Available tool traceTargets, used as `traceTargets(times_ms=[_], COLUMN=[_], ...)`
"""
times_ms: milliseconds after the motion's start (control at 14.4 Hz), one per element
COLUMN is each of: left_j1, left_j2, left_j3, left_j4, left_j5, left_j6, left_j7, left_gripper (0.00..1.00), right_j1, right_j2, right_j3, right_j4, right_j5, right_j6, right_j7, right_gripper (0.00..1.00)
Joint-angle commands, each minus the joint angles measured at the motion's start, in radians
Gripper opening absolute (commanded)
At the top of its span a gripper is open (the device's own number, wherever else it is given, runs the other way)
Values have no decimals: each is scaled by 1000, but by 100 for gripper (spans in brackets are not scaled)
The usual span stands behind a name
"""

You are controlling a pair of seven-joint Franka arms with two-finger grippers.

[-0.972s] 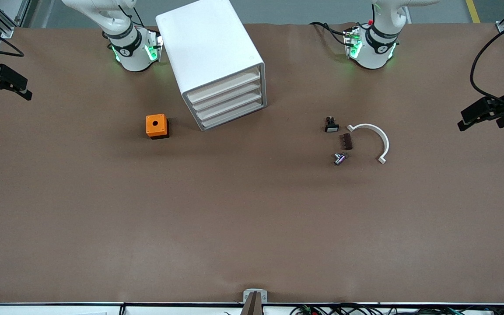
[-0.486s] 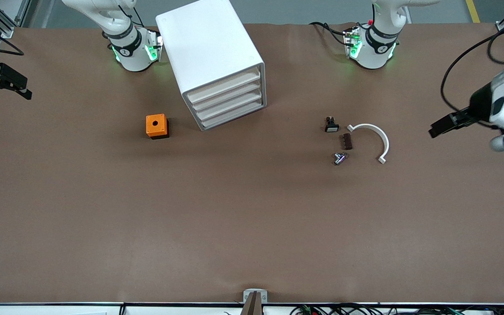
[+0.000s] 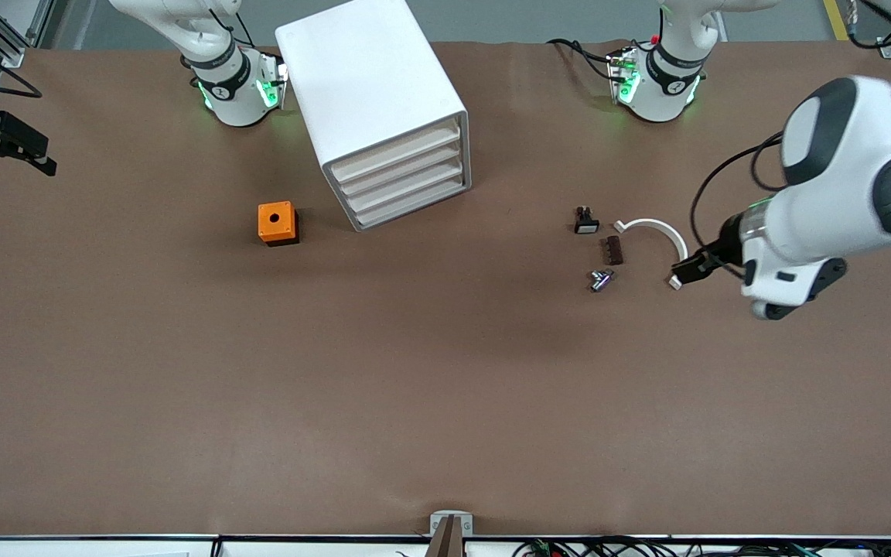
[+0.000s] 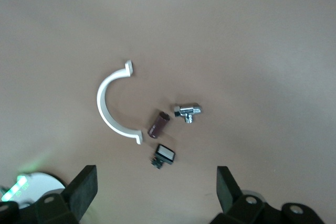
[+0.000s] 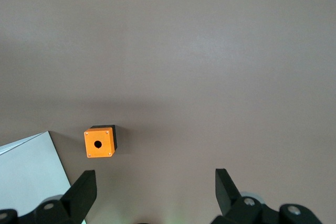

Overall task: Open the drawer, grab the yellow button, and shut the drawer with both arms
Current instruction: 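Move the left gripper toward the white cabinet's drawer handle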

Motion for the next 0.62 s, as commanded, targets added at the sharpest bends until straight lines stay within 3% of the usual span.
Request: traceTargets(times_ms=[0,556], left_j1=[-25,-147], left_j2=[34,187], left_j3=[-19,-22], left_j4=[19,30], left_j5=[-25,-281], left_j6=[-16,-85], left_j7=[-159,-701], left_gripper=[100,100], right_j1=[-3,-3], right_j2=[-15,-15], right_j3=[-2,-2], right_j4=[-9,-11], right_j5=[15,26], right_j6=[-6,-17], right_j7=[0,0], right_gripper=[100,100])
